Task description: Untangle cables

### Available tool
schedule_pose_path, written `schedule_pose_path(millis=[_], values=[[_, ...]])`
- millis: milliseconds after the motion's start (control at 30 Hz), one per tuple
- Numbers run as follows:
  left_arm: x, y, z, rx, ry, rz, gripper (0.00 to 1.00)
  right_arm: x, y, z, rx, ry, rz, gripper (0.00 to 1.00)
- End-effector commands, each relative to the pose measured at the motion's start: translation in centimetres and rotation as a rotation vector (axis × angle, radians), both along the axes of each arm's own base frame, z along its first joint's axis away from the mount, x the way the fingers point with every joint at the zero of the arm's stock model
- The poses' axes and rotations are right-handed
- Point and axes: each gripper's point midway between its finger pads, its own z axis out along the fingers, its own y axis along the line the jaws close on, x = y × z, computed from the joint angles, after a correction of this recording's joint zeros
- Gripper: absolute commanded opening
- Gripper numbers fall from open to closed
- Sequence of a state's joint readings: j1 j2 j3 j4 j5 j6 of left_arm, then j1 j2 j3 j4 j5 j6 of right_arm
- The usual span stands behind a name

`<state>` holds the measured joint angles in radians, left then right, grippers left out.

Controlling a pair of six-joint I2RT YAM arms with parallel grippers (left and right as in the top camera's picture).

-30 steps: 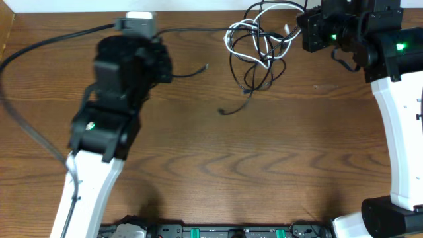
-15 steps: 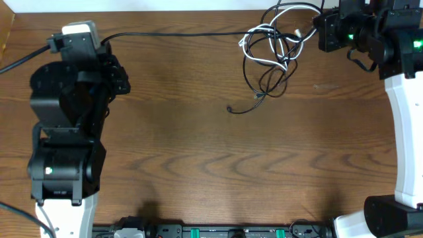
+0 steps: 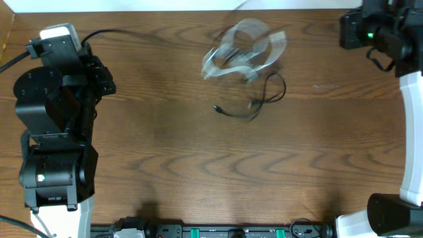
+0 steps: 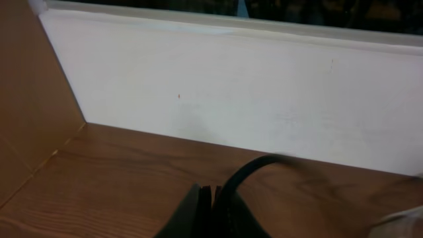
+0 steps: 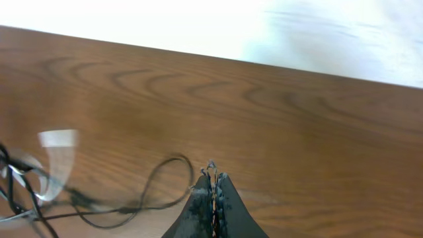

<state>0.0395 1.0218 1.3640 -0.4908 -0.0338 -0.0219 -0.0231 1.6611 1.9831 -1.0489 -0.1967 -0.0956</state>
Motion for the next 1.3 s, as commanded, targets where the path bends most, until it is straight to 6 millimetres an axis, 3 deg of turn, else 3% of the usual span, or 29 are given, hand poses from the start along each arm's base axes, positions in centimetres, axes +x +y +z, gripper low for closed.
schedule_pose_path(millis=[0, 133, 233, 400, 467, 633, 767, 933, 1100, 1167, 1267], values=[[-0.7, 0.2, 1.7, 0.016, -0.043, 0.006, 0.09, -0.5, -0.1, 1.1, -0.009, -0.029, 0.004, 0.01], [-0.4, -1.8, 1.6, -0.047, -0.046, -0.098, 0.09, -0.7, 2.0, 1.6, 0.072, -0.039, 0.099, 0.02], [0.0, -3.9, 1.5, -0.111, -0.043, -0.213, 0.09, -1.1, 3.7, 1.8, 0.108, -0.039, 0.158, 0.19], [1.3, -10.3, 0.3, -0.252, 0.011, -0.515, 0.08, -1.3, 5.3, 1.4, 0.109, -0.023, 0.196, 0.45], [1.7, -12.6, -0.3, -0.288, 0.041, -0.598, 0.08, -1.3, 5.7, 1.1, 0.109, -0.015, 0.203, 0.48], [2.4, -18.9, -1.2, -0.308, 0.068, -0.775, 0.08, -0.7, 7.0, -2.1, 0.115, 0.071, 0.229, 0.48], [1.3, -23.2, 1.2, -0.304, 0.01, -0.901, 0.08, -0.3, 8.0, -6.3, 0.132, 0.155, 0.257, 0.49], [-0.7, -26.1, 4.4, -0.299, -0.048, -0.998, 0.08, -0.2, 10.9, -10.1, 0.241, 0.183, 0.37, 0.56], [-2.3, -27.3, 6.8, -0.298, -0.096, -1.05, 0.08, -1.0, 13.5, -13.8, 0.287, 0.217, 0.428, 0.61], [-2.7, -27.8, 6.9, -0.299, -0.093, -1.065, 0.08, -1.7, 14.9, -15.0, 0.279, 0.236, 0.452, 0.53], [-2.5, -27.6, 6.4, -0.298, -0.076, -1.046, 0.08, -1.8, 14.9, -15.8, 0.234, 0.247, 0.432, 0.49]])
